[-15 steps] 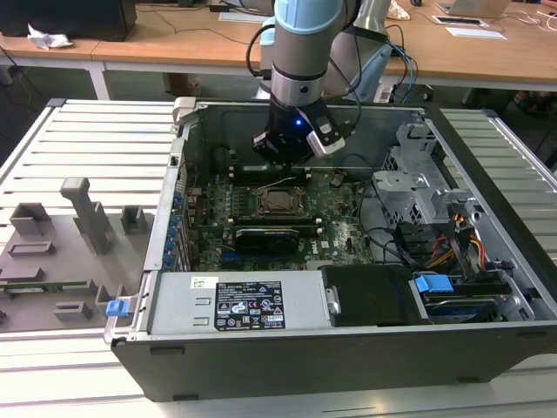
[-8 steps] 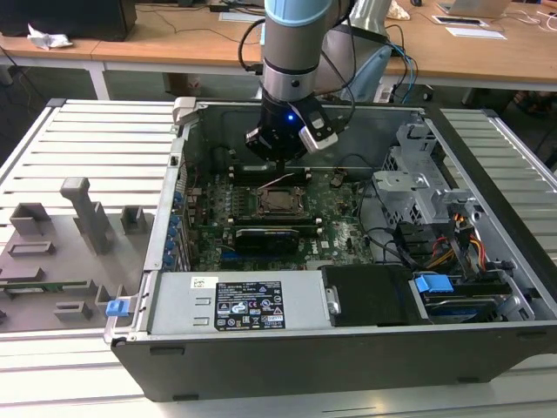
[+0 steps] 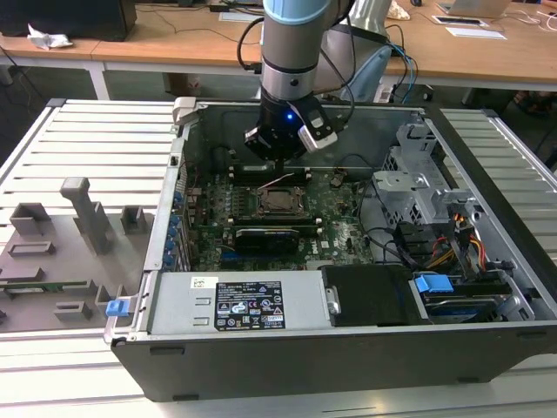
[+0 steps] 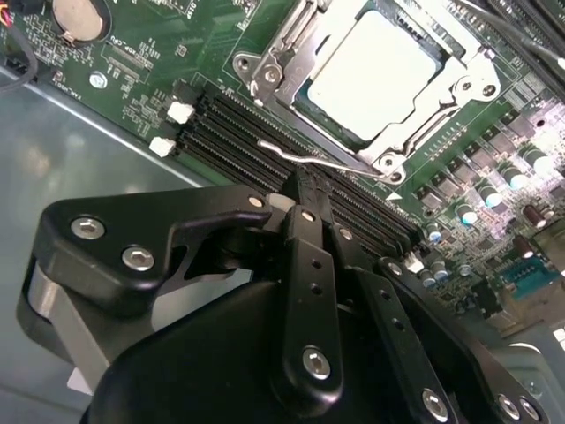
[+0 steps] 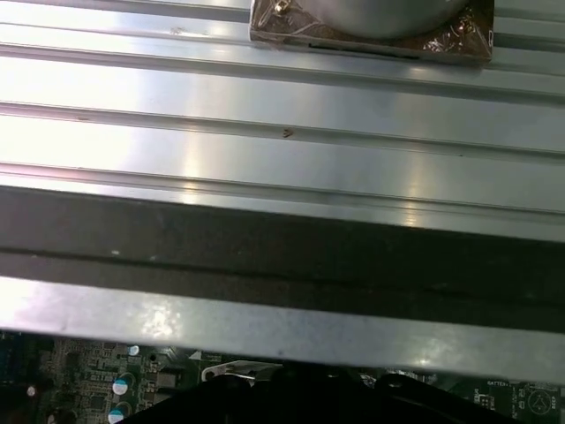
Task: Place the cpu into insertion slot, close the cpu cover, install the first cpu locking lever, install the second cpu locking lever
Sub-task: 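Install the first cpu locking lever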
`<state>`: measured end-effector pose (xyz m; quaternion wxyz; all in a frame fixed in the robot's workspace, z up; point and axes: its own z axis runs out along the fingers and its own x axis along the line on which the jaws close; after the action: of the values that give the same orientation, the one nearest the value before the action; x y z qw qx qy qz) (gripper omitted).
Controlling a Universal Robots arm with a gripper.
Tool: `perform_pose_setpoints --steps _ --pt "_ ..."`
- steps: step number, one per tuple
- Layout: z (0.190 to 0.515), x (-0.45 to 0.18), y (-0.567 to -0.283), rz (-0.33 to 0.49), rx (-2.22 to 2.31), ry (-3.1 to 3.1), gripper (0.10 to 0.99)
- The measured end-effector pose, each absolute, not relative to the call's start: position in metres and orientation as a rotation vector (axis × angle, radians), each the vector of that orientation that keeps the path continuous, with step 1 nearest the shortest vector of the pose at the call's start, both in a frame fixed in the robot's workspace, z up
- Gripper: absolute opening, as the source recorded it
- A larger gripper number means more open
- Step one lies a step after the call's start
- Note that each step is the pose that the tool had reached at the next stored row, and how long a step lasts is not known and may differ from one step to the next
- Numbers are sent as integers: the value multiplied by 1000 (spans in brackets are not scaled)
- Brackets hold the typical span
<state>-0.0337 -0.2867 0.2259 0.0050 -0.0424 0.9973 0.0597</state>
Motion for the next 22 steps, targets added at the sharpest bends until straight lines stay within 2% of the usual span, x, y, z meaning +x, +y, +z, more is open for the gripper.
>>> perform_pose_setpoints --steps 22 --pt "216 -20 -290 187 -133 3123 106"
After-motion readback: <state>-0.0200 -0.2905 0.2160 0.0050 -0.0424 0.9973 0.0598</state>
